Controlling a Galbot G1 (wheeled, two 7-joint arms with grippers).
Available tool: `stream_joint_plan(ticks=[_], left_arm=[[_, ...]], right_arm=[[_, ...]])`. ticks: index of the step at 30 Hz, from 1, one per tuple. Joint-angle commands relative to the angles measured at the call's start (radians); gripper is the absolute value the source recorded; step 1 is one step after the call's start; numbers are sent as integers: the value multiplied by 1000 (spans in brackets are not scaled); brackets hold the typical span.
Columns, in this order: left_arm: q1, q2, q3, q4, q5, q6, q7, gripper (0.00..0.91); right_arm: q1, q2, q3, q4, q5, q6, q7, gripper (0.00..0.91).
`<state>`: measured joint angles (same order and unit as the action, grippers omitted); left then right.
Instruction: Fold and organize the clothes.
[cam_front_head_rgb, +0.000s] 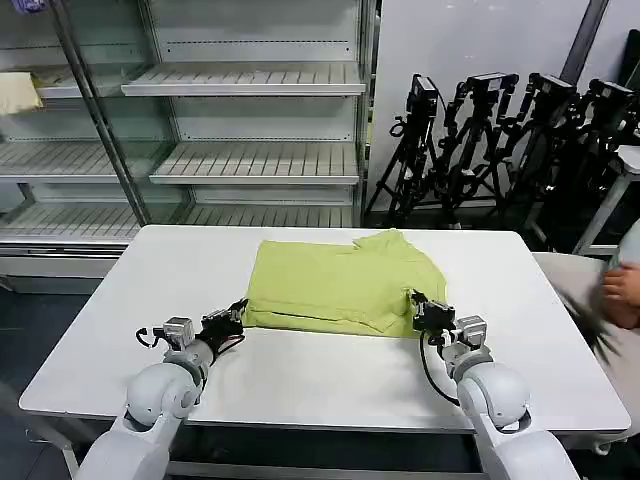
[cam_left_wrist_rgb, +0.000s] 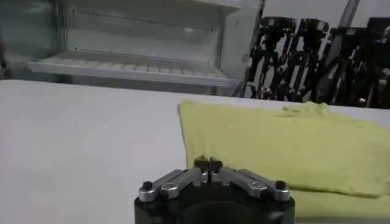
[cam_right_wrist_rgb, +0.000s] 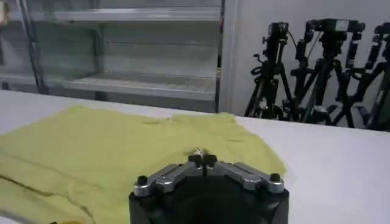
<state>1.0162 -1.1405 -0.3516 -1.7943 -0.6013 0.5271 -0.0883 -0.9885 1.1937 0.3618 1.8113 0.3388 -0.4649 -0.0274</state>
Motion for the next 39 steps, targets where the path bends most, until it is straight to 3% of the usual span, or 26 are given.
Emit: stream_joint_plan(ticks=[1,16,17,18,19,31,39], left_arm=[[-13,-3,4,36,2,-4,7,10],[-14,-6,9,37,8,-6,10,10],[-13,-5,9,37,8,-6,10,71],[-11,-4,8,35,8,-6,11,484],[-10,-3,8,33,9,-6,11,907],[18,18,-29,-19,53,4,19,907],[116,78,-109,-143,-41,11,45,907]], right_arm=[[33,0,-12,-29,-11,2,-10,0],[28,7,-6,-57,-35,-2,-9,0],[29,7,-6,-58,-36,-2,-9,121],[29,7,-6,-60,-37,-3,-9,816],[29,7,-6,-62,-39,-3,-9,907],[35,16,21,-67,-64,-41,2,907],[-148,3,113,126,3,-94,53,907]])
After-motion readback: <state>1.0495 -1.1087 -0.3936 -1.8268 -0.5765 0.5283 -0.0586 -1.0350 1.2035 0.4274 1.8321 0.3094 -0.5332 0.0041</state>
